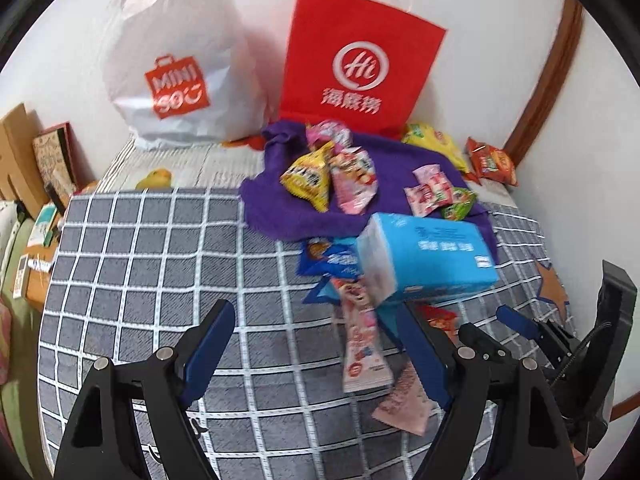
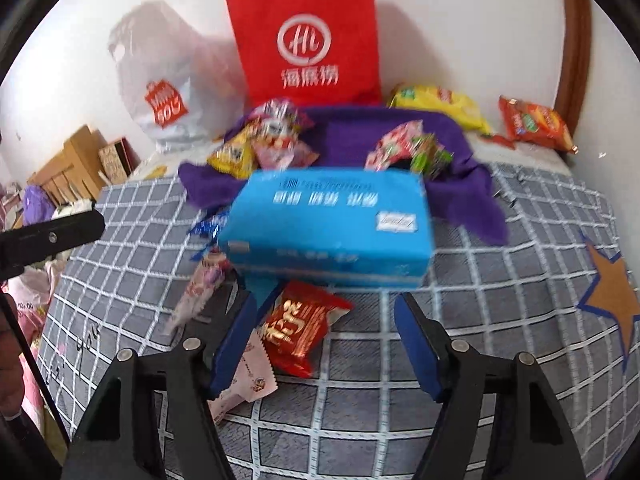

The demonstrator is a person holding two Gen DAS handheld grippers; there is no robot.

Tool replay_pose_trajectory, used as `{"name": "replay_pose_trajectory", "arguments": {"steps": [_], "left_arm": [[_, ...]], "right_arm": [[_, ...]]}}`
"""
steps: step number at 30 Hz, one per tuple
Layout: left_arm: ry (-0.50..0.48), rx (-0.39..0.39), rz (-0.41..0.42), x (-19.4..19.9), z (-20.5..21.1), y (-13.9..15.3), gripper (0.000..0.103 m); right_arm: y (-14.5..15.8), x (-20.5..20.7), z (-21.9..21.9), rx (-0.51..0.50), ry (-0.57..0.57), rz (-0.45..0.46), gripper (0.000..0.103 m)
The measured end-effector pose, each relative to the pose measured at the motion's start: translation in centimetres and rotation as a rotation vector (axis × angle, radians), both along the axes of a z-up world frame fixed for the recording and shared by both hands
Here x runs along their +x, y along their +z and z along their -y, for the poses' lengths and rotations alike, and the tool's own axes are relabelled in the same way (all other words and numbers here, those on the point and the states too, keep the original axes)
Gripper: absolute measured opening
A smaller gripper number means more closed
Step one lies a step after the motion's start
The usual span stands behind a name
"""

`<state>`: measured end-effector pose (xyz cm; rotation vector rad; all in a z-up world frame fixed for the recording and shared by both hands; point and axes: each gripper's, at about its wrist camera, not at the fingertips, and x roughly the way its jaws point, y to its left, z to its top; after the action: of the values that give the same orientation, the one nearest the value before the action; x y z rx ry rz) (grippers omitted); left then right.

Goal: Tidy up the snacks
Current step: 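Move the right gripper to the red candy packet while the left gripper approaches the pink bar, then grasp the red candy packet with the right gripper while the left gripper grasps the pink bar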

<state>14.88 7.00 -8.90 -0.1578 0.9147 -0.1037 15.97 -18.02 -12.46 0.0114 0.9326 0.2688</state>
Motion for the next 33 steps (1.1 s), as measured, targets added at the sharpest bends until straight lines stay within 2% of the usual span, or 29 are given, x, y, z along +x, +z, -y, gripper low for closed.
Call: {"name": "replay_pose_trajectory", "arguments": {"steps": [7,10,12,13,14,16,22,25,28,33], "left_arm": [[0.022,0.003,-0.046,1.1,-1.4,-1.9,0.081],[0.018,0.005,-0.057,1.7,-1.2,-2.4,0.081],[0.015,0.004,-0.064,2.2,-1.0,-2.8,0.081],[0.013,0.000,-0.069,2.4,-0.9,-3.0,0.081],[0.012,-0.001,-0.072,2.5,-0.8,-3.1,0.081],[0.012,-0.004,-0.081,2.8,-0.6,-3.5,0.081],[-0.004,-0.008,-0.107,3.4,0.3,-4.8,0.081],[-0.020,-0.008,-0.127,3.7,1.2,-6.0,0.081],[-0.038,-0.013,-0.146,3.9,2.4,-7.1,0.080],[-0.062,0.012,-0.154,4.3,4.1,-8.0,0.074]], "right_arm": [[-3.7,2.2,-0.8,0.035,-0.049,-0.101,0.071],[-4.7,2.9,-1.3,0.024,-0.060,-0.128,0.067],[-5.2,3.1,-1.9,0.009,-0.046,-0.136,0.060],[-5.2,3.0,-2.3,-0.024,-0.040,-0.121,0.056],[-5.2,3.0,-2.7,-0.062,-0.032,-0.108,0.045],[-5.2,2.9,-3.0,-0.094,-0.013,-0.094,0.045],[-4.2,2.5,0.0,-0.081,-0.031,-0.073,0.044],[-4.0,1.8,2.1,-0.133,-0.056,-0.026,0.044],[-4.8,1.3,3.9,-0.164,-0.071,-0.020,0.044],[-5.4,0.7,5.5,-0.099,-0.079,0.004,0.045]]}}
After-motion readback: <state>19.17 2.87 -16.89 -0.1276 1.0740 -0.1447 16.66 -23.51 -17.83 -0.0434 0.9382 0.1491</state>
